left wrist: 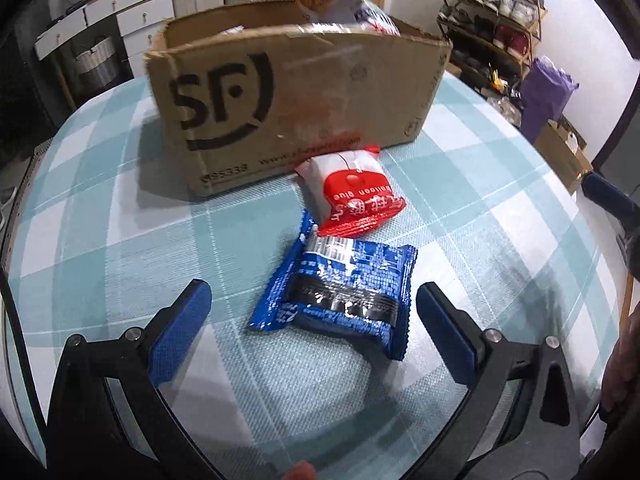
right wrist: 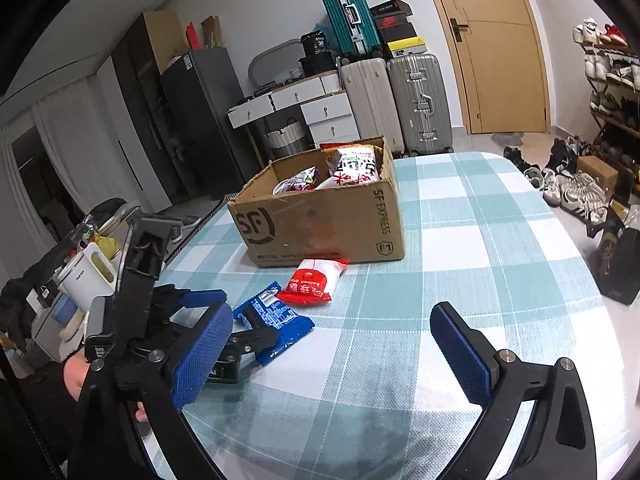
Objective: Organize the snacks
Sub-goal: 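Grasp the blue biscuit pack with the left tool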
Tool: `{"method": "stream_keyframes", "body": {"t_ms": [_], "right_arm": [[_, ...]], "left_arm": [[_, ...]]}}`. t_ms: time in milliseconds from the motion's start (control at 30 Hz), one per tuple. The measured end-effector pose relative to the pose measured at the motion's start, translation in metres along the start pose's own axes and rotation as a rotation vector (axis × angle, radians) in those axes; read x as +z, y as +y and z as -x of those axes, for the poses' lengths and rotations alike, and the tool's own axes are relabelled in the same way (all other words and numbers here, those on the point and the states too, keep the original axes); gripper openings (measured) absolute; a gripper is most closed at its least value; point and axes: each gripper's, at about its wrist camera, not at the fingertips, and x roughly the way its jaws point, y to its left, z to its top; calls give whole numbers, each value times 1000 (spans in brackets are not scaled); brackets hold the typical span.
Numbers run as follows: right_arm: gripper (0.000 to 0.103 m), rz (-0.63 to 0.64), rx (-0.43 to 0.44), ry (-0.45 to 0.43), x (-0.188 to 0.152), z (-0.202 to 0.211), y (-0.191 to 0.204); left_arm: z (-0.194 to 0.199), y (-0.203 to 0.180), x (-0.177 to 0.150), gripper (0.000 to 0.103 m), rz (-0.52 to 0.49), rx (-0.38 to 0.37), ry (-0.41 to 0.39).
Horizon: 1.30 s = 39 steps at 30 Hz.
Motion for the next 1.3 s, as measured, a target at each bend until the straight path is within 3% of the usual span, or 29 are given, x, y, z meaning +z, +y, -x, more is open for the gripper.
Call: {"method": "stream_keyframes", "body": {"t_ms": [267,367,400,433,500,700,1067,1300], "right_arm": [[101,-39,17,23,-2,-5,-10],[101,-43,16,23,-3,-5,-11],[101,-44,15,25,-3,-6,-12],[101,-46,14,25,-3,-6,-12],[101,-50,15,28,-3,-6,-12],[101,-58,10,35,-5,-7,-10],[101,-73,-17,81,-5,-17,-6],[101,-51,-28,115,-1,-35,1]], "left_arm": [[-28,0,8,102,4,-7,25],[-31,7,12,94,22,-37,0],[-30,8,12,80,19,-36,-10],[-30,9,14,52,10,-38,-23],[-29,14,16,44,23,-83,-25],[-29,27,17,42,70,-107,-34],[1,36,-14,42,149,-114,-72],[18,55,-34,42,191,-79,-89]]}}
